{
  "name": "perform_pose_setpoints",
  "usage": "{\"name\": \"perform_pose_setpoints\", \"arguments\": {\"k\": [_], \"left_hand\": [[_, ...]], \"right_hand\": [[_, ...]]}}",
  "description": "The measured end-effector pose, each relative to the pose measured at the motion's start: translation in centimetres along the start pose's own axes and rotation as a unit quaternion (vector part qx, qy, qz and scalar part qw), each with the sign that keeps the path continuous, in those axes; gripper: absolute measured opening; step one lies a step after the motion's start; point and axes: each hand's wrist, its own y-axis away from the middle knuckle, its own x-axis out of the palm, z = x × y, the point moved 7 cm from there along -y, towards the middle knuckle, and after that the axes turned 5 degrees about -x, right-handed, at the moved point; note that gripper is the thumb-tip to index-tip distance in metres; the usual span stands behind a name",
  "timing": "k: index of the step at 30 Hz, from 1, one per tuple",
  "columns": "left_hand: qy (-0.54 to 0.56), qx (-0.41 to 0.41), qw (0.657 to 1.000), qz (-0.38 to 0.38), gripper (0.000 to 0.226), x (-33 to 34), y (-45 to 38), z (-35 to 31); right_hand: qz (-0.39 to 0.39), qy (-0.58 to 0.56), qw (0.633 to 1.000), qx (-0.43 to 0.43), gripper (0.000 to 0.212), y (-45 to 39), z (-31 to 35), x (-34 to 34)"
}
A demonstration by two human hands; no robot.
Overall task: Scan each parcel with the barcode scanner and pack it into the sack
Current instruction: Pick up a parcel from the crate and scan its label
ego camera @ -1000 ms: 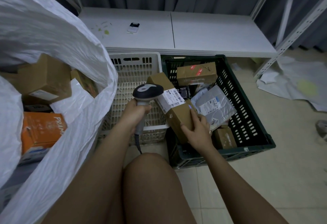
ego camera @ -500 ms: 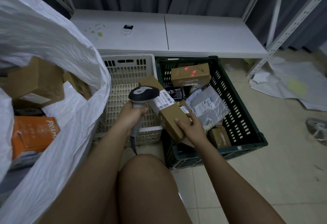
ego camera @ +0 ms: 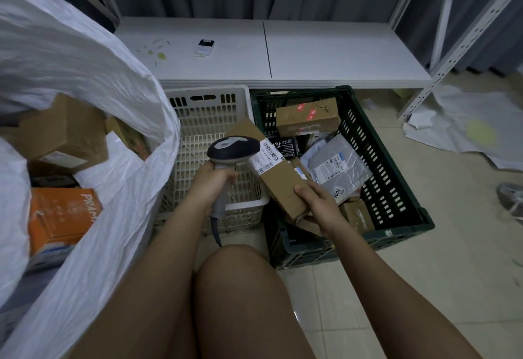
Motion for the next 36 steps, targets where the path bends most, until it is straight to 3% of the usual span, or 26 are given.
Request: {"name": "perform_pose_setpoints", "arguments": {"k": [5, 13, 36], "left_hand": [[-0.033, 0.067, 0.997, 0.0, 0.036, -0.2, 0.3, -0.8], [-0.049, 0.148, 0.986, 0.065, 0.051, 1.6, 1.5, -1.8], [-0.091, 0.14, 0.981, 0.1, 0.051, 2.2, 0.2, -0.5]], "right_hand": [[-0.037, 0.035, 0.993, -0.106, 0.05, 0.4, 1.2, -2.0], [-0.031, 0.057, 0.987, -0.148, 0.048, 0.5, 1.5, -2.7], [-0.037, 0.06, 0.986, -0.149, 0.05, -0.3, 0.5, -3.3]]}}
